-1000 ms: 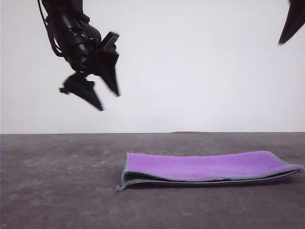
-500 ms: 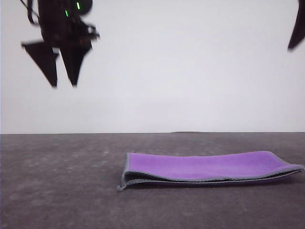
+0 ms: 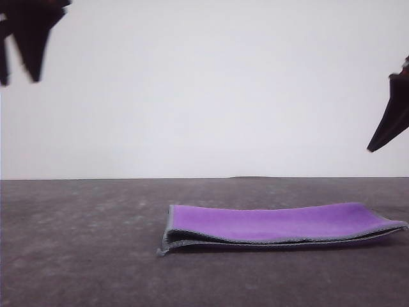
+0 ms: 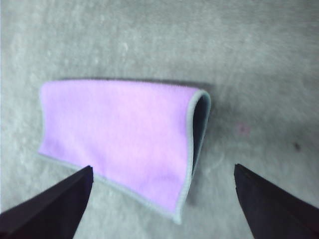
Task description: Fold clothes
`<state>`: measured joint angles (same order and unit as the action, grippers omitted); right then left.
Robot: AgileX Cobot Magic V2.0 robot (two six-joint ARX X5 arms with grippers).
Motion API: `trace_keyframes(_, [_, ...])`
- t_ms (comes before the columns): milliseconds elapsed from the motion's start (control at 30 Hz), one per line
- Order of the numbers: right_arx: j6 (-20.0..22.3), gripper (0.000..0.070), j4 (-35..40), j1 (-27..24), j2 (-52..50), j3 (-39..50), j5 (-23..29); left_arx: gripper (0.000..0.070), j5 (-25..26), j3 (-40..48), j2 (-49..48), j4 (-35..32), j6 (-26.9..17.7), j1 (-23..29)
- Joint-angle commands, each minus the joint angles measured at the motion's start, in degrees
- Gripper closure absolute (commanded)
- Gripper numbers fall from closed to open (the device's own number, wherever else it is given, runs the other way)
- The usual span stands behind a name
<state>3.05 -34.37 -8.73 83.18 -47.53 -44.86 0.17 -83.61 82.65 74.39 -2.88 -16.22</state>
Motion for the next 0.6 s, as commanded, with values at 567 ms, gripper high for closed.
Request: trace_keyframes(567, [-3.3, 0.0284, 5.9, 6.2, 13.9, -0.4, -7.9, 0.0386, 2.0, 7.6, -8.9, -5.4, 0.8, 0.0])
